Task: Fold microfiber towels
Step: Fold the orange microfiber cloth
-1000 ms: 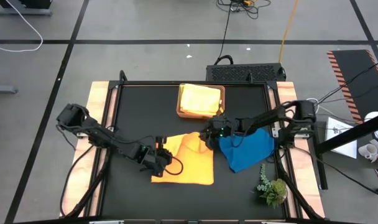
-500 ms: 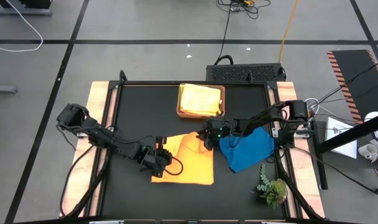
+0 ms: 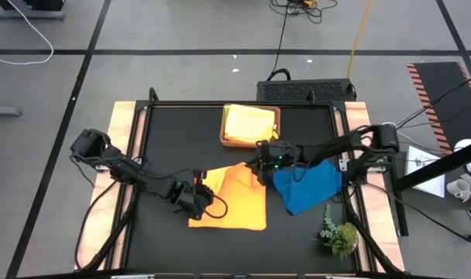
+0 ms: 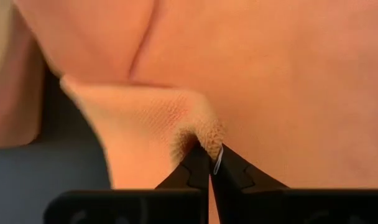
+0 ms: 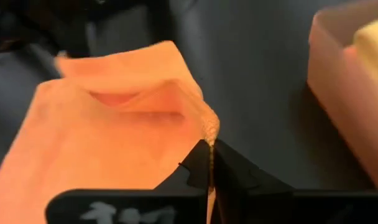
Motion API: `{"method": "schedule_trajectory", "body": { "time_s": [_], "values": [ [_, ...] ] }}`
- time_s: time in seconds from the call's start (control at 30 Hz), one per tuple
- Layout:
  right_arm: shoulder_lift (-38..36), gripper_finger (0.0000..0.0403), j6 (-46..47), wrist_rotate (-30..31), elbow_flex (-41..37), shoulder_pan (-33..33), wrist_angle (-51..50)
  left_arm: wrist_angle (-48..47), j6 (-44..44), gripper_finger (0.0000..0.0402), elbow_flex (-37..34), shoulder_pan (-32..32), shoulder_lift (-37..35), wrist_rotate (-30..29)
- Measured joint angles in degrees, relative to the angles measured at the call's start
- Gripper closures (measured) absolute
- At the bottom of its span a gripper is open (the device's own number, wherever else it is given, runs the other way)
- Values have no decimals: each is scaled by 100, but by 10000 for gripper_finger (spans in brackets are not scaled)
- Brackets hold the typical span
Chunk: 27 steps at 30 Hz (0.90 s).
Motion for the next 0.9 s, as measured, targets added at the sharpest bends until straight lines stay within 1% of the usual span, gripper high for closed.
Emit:
{"method": "schedule_trajectory", "body": {
  "time_s": [0.13,0.27,0.37,0.53,0.67,0.8,0.9],
  "values": [
    [-695,400,-296,69,0,5,-606,-396,11,396,-1,83,-87,-355],
    [-1444,401,-624,562,0,105,-1251,-767,-25,395,-2,284,-304,-680],
    [-1881,401,-801,785,2,154,-1636,-1005,-2,390,-2,493,-523,-877],
    [-2352,402,-897,1010,0,162,-2056,-1224,292,398,0,918,-867,-1059],
    [-2535,402,-941,1071,2,184,-2164,-1381,557,387,0,1188,-1029,-1011],
    [-2540,402,-923,1059,1,440,-2266,-1743,558,392,0,1214,-1100,-526],
    [-2471,402,-828,1049,2,756,-2315,-2130,272,397,-2,1080,-1095,-159]
  ]
}}
